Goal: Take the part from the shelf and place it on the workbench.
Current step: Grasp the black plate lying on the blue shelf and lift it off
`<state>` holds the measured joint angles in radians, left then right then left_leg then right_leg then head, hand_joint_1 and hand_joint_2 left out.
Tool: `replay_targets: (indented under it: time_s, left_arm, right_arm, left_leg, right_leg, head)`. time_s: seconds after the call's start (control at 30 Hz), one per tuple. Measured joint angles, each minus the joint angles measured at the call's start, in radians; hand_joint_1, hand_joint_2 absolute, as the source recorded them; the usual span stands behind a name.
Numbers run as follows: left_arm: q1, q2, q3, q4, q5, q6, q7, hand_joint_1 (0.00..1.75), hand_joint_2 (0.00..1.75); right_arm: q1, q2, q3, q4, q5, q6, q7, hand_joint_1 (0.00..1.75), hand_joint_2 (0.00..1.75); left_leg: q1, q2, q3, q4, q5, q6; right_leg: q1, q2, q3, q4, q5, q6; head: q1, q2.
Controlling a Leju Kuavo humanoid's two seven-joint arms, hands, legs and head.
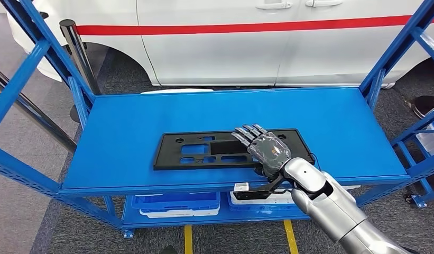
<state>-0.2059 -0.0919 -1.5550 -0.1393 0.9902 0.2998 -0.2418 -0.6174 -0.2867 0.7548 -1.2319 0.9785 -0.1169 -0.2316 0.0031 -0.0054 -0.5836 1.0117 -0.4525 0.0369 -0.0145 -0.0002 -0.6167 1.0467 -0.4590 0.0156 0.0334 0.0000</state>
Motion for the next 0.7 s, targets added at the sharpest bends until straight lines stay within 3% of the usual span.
replay_targets:
  time_s: [0.07, 0.13, 0.17, 0.2, 0.23, 0.3, 0.37, 0.47, 0.53, 0.63, 0.67, 0.7]
  left_arm:
    - [-0.001, 0.000, 0.000, 0.000, 0.000, 0.000, 0.000, 0.00, 0.00]
    - [-0.001, 0.000, 0.000, 0.000, 0.000, 0.000, 0.000, 0.00, 0.00]
    - [0.000, 0.000, 0.000, 0.000, 0.000, 0.000, 0.000, 0.00, 0.00]
    - [0.001, 0.000, 0.000, 0.000, 0.000, 0.000, 0.000, 0.00, 0.00]
    - [0.001, 0.000, 0.000, 0.000, 0.000, 0.000, 0.000, 0.00, 0.00]
    - [0.002, -0.001, 0.000, 0.000, 0.000, 0.000, 0.000, 0.00, 0.00]
    - [0.001, -0.001, 0.000, 0.000, 0.001, 0.001, 0.000, 0.00, 0.00]
    - [0.002, -0.001, 0.000, 0.000, 0.001, 0.001, 0.000, 0.00, 0.00]
    - [0.002, -0.001, 0.000, 0.000, 0.002, 0.001, 0.000, 0.00, 0.00]
    - [0.002, -0.001, 0.000, 0.000, 0.002, 0.001, 0.000, 0.00, 0.00]
    - [0.003, -0.001, 0.000, 0.000, 0.003, 0.001, 0.000, 0.00, 0.00]
    - [0.004, -0.001, 0.000, 0.000, 0.003, 0.001, 0.000, 0.00, 0.00]
  right_arm:
    - [-0.001, -0.004, 0.000, 0.001, 0.007, -0.003, 0.004, 0.00, 1.75]
    - [0.000, -0.007, 0.001, 0.004, 0.009, -0.004, 0.006, 0.00, 1.75]
    - [0.002, -0.008, 0.001, 0.006, 0.009, -0.004, 0.007, 0.00, 1.75]
    - [0.002, -0.009, 0.001, 0.008, 0.011, -0.004, 0.008, 0.00, 1.75]
    - [0.003, -0.011, 0.001, 0.010, 0.017, -0.005, 0.010, 0.00, 1.75]
    - [0.000, -0.013, 0.001, 0.012, 0.036, -0.007, 0.019, 0.00, 1.75]
    - [-0.002, -0.016, 0.001, 0.015, 0.066, -0.015, 0.032, 0.00, 1.75]
    - [-0.002, -0.018, 0.002, 0.025, 0.109, -0.034, 0.052, 0.00, 1.75]
    - [-0.002, -0.020, 0.003, 0.033, 0.131, -0.048, 0.062, 0.00, 1.75]
    - [-0.001, -0.021, 0.003, 0.045, 0.152, -0.061, 0.071, 0.00, 1.75]
    - [0.000, -0.021, 0.003, 0.049, 0.155, -0.064, 0.073, 0.00, 1.75]
    - [0.000, -0.021, 0.003, 0.052, 0.157, -0.066, 0.074, 0.00, 1.75]
  left_leg:
    - [0.005, 0.002, 0.006, -0.013, 0.008, 0.010]
    - [0.004, 0.002, 0.005, -0.013, 0.009, 0.013]
    - [0.004, 0.002, 0.004, -0.012, 0.008, 0.013]
    - [0.003, 0.002, 0.004, -0.010, 0.007, 0.013]
    - [0.004, 0.001, 0.004, -0.007, 0.005, 0.012]
    - [0.004, 0.000, 0.004, 0.003, -0.002, 0.007]
    - [0.001, -0.002, -0.001, 0.016, -0.010, -0.002]
    - [-0.002, -0.002, -0.007, 0.019, -0.012, -0.014]
    - [0.000, -0.001, -0.018, 0.047, -0.034, -0.024]
    - [0.004, 0.000, -0.096, 0.222, -0.124, -0.037]
    - [0.004, 0.000, -0.124, 0.280, -0.143, -0.039]
    - [0.004, 0.000, -0.138, 0.307, -0.143, -0.038]
  right_leg:
    - [0.000, 0.000, -0.030, 0.070, -0.047, 0.006]
    - [0.000, 0.000, -0.089, 0.197, -0.108, 0.009]
    - [-0.001, 0.000, -0.112, 0.245, -0.121, 0.012]
    - [-0.001, 0.000, -0.119, 0.259, -0.115, 0.013]
    - [-0.003, 0.000, -0.107, 0.236, -0.092, 0.014]
    - [-0.006, 0.000, -0.044, 0.109, -0.029, 0.013]
    - [-0.004, 0.001, -0.001, 0.018, -0.002, 0.007]
    - [-0.001, 0.002, 0.002, 0.004, -0.002, -0.008]
    - [-0.004, 0.002, 0.004, -0.001, 0.002, -0.019]
    - [-0.006, 0.000, 0.005, -0.003, 0.002, -0.029]
    - [-0.005, 0.000, 0.005, -0.003, 0.002, -0.029]
    - [-0.004, 0.000, 0.005, -0.002, 0.002, -0.030]
  head:
    - [0.001, 0.000]
    - [0.001, 0.000]
    - [0.001, 0.000]
    - [0.001, 0.000]
    - [0.001, 0.000]
    - [0.001, 0.000]
    - [0.001, 0.000]
    - [0.000, 0.000]
    - [0.000, 0.000]
    - [0.000, 0.000]
    - [0.000, 0.000]
    - [0.000, 0.000]
